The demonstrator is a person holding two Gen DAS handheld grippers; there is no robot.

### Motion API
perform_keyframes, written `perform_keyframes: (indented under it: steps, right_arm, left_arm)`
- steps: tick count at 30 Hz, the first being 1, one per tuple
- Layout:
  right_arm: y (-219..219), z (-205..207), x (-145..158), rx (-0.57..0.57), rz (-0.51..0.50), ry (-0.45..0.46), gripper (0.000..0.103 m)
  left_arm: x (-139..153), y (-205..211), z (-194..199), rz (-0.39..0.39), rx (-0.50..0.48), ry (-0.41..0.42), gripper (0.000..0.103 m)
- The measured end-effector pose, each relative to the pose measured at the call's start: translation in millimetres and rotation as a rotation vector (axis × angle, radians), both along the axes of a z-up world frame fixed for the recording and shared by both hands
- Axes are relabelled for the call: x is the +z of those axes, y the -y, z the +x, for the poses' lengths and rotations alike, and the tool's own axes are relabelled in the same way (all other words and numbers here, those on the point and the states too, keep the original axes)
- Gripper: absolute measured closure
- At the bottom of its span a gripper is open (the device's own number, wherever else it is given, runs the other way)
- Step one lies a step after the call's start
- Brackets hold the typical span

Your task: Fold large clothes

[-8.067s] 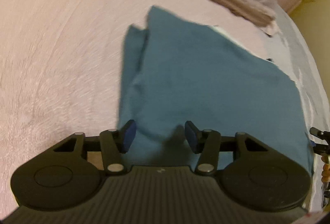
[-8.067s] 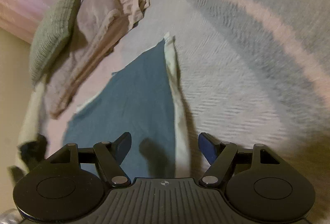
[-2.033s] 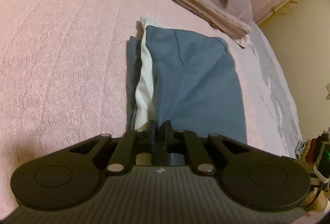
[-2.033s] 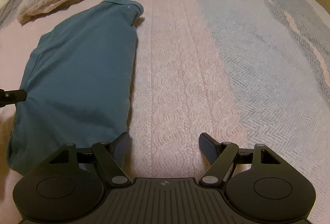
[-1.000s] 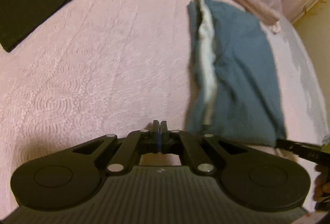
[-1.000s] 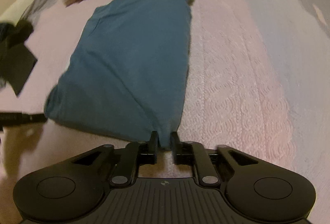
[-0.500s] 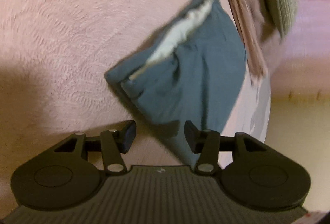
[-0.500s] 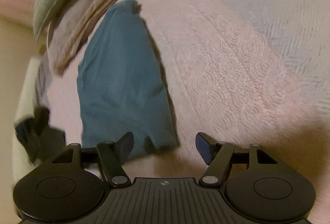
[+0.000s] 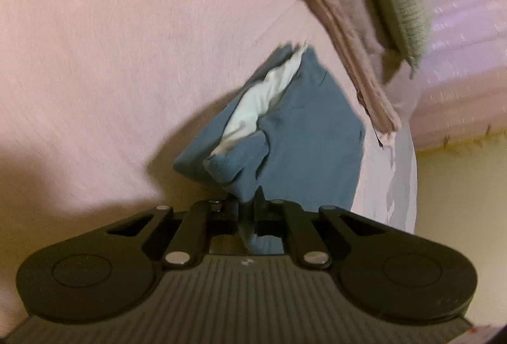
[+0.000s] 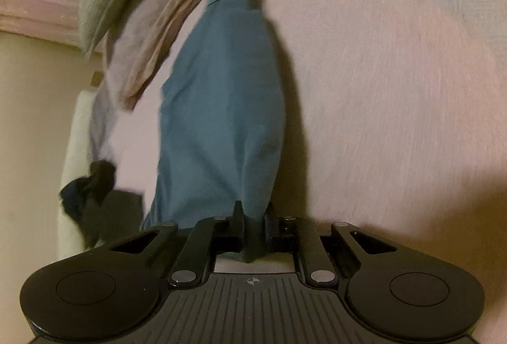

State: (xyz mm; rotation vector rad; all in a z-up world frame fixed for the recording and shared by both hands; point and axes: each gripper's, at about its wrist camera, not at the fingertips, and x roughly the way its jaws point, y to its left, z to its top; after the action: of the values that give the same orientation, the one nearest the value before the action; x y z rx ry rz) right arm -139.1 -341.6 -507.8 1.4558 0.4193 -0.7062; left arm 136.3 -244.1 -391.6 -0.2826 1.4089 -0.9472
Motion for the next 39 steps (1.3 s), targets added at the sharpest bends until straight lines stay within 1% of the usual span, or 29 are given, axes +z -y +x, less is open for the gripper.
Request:
perform_keyframes:
  steps: [2,4,6,8,9,10,11,12,13,14,16,17,20,22,23,25,27,28,30,32,34,36,39]
  right_arm:
    - [-27,14,5,0.035,0.043,0.027,0.097]
    - [-52,35,8,0.1,0.08,0.045,0.097]
    - [-75,59,3,0.186,0.14,0.069,0.098]
    - [-92,78,-7,0.242,0.188,0.071,0.098]
    - [-95,84,-13,0.258,0.214,0.061,0.098]
    - [-93,88,-21,0.28,0.246,0.043,0.094]
    - [-89,89,-24,0.296,0.259,0.004,0.09]
    - [-82,86,-25,0.305,0.257,-0.05,0.069]
    - [-75,80,-24,0.308,0.249,-0.071,0.045]
    - [-66,70,-20,0.307,0.238,-0.074,0.041]
    - [-49,47,-6,0.32,0.18,-0.134,0.04]
    - [-39,38,3,0.351,0.128,-0.192,0.04]
    - [-21,19,27,0.504,-0.058,-0.395,0.04]
    - [-15,17,35,0.608,-0.161,-0.48,0.04]
    - [-12,17,37,0.664,-0.208,-0.504,0.04]
    - [-9,15,44,0.754,-0.288,-0.507,0.04]
    - [-9,18,56,0.828,-0.359,-0.459,0.04]
    - [-10,12,61,0.858,-0.381,-0.437,0.04]
    - [-13,6,80,0.912,-0.459,-0.402,0.04]
    - [-18,-1,102,0.947,-0.535,-0.408,0.04]
    - [-23,-8,122,0.966,-0.558,-0.424,0.04]
    - [-26,-17,138,0.987,-0.558,-0.413,0.04]
    - [-33,-30,155,1.038,-0.567,-0.411,0.04]
  left_arm:
    - [14,-15,13,0.017,-0.04,0.036,0.098]
    - [26,-32,29,0.045,-0.08,0.085,0.098]
    - [33,-52,51,0.083,-0.09,0.129,0.098]
    - [30,-69,67,0.119,-0.083,0.148,0.098]
    - [24,-77,74,0.133,-0.075,0.143,0.098]
    - [17,-76,76,0.142,-0.071,0.136,0.097]
    - [10,-75,76,0.158,-0.07,0.128,0.095]
    - [5,-74,74,0.161,-0.063,0.125,0.092]
    - [3,-73,71,0.16,-0.057,0.131,0.09]
    - [3,-74,67,0.165,-0.043,0.14,0.087]
    - [7,-81,60,0.173,-0.005,0.138,0.081]
    - [12,-90,54,0.191,0.017,0.152,0.077]
    - [28,-102,27,0.302,0.074,0.225,0.076]
    - [40,-110,-1,0.373,0.102,0.241,0.076]
    - [47,-111,-19,0.402,0.116,0.256,0.076]
    - [62,-108,-59,0.435,0.153,0.29,0.071]
    - [78,-107,-99,0.451,0.191,0.329,0.062]
    - [86,-102,-120,0.46,0.212,0.343,0.061]
    - [99,-90,-156,0.475,0.242,0.349,0.057]
    - [113,-81,-188,0.479,0.266,0.347,0.054]
    - [130,-73,-215,0.494,0.277,0.352,0.048]
    - [152,-66,-240,0.508,0.29,0.381,0.039]
    - [178,-60,-269,0.542,0.309,0.428,0.035]
